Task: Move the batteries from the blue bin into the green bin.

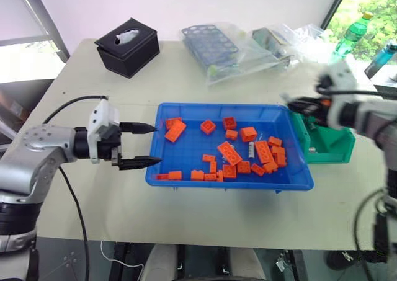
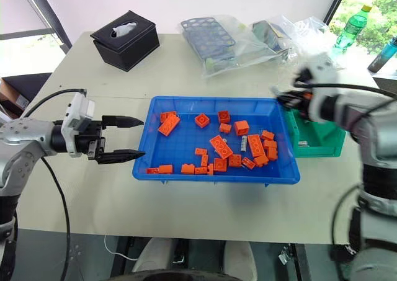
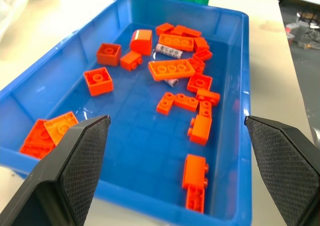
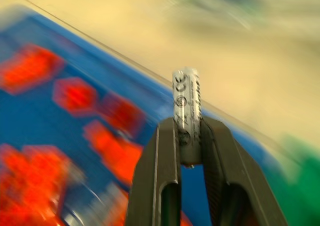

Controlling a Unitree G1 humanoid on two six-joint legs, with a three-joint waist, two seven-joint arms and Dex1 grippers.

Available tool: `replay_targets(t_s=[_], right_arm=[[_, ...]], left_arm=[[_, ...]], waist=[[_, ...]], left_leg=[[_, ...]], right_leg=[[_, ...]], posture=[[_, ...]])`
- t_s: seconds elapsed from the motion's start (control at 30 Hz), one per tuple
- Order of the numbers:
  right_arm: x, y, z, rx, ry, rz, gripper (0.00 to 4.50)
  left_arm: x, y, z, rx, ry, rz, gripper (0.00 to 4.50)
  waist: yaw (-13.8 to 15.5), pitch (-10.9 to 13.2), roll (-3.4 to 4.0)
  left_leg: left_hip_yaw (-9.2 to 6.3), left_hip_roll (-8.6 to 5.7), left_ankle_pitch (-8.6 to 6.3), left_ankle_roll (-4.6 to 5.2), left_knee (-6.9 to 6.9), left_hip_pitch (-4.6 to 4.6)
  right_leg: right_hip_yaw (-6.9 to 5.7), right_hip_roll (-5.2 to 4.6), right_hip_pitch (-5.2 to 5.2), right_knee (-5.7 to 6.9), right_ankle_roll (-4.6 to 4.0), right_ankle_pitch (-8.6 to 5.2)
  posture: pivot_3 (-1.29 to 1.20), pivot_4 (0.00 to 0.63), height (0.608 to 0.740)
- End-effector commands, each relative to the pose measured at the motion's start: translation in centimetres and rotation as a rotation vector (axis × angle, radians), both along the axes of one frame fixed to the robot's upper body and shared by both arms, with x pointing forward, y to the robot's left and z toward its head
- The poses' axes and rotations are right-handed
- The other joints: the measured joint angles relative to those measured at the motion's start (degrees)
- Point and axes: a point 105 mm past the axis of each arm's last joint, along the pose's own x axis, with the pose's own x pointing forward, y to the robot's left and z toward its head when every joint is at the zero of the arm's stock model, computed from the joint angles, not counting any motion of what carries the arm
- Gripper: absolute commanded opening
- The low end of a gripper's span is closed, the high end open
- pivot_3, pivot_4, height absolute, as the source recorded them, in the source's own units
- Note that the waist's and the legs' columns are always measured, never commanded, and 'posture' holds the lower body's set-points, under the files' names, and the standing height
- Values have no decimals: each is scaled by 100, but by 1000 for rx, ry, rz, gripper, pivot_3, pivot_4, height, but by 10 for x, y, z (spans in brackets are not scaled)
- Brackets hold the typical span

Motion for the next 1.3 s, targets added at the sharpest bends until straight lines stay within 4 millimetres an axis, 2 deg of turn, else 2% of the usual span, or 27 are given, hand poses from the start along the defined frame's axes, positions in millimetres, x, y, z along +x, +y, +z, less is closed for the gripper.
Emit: replay_targets(t_s=[0.03, 0.13, 0.23, 0.33, 0.4, 0.5, 0.57, 0.63, 0.7, 0.83, 0.97, 1.2, 1.3], right_arm=[[-7, -18, 22, -19, -96, -40, 70], [-10, -24, 9, -46, -75, -56, 70], [-7, -26, 1, -58, -77, -74, 1570], [-3, -25, 1, -97, -96, -77, 2990], [-1, -22, 8, -93, -124, -63, 2990], [-1, 7, 24, -53, -168, 51, 2990], [-1, 28, 24, -25, -161, 115, 2990], [-2, 52, 18, 23, -131, 174, 3557], [-4, 76, 4, 27, -89, 218, 4343], [-11, 105, -30, 11, 3, 279, 4439], [-23, 127, -54, 36, 79, 321, 4439], [-37, 139, -79, 24, 179, 368, 4439], [-37, 142, -83, 15, 187, 374, 4439]], left_arm=[[1, -6, 14, -32, -43, -24, 4500], [1, -11, 17, -33, -55, -44, 4500], [2, -13, 18, -34, -56, -49, 4500], [3, -13, 19, -33, -58, -51, 4500], [2, -13, 20, -31, -59, -51, 4500], [1, -12, 20, -27, -58, -49, 4500], [0, -12, 19, -23, -56, -49, 4500], [0, -12, 17, -19, -55, -48, 4500], [0, -12, 17, -18, -54, -47, 4500], [1, -13, 15, -14, -53, -47, 4500], [2, -13, 15, -9, -56, -47, 4500], [2, -15, 15, -8, -57, -59, 4500], [1, -16, 14, -3, -57, -65, 4500]], waist=[[-84, 1, -1], [-157, 1, -1], [-152, 2, 1], [-122, 3, 2], [-111, 3, 2], [-106, 3, 1], [-110, 3, 1], [-125, 3, 0], [-123, 3, 0], [-84, 3, 0], [-91, 3, -4], [-113, 3, -4], [-115, 3, -4]], left_leg=[[7, 4, 1, 0, 0, 3], [19, 23, -2, 7, 0, 21], [19, 37, -5, 13, 0, 30], [20, 38, 1, 2, 0, 27], [20, 36, 9, -13, 0, 26], [19, 33, 10, -14, 1, 24], [19, 33, 10, -15, 1, 24], [16, 36, 10, -15, 0, 25], [16, 37, 10, -15, 0, 25], [13, 32, 11, -16, 1, 19], [4, 20, 9, -13, 4, 16], [4, 20, 9, -13, 4, 16], [4, 20, 9, -12, 4, 17]], right_leg=[[2, 1, 0, 0, 0, 0], [4, 14, 11, -1, 1, 0], [9, 30, 15, -1, 1, -1], [11, 31, 11, 1, 1, -1], [11, 28, 12, 0, 1, -1], [12, 25, 12, -1, 1, -1], [12, 26, 12, -1, 1, -1], [11, 28, 12, -1, 1, -1], [11, 29, 12, 0, 1, -1], [11, 25, 9, 1, 1, -1], [11, 17, 13, 0, 1, -1], [11, 20, 11, 1, 1, -1], [11, 21, 10, 1, 1, -1]], posture=[[0, 150, 716], [0, 150, 716], [0, 150, 716], [0, 150, 716], [0, 150, 716], [0, 150, 716], [0, 150, 716], [0, 150, 716], [0, 150, 716], [0, 150, 716], [0, 150, 716], [0, 150, 716], [0, 150, 716]])
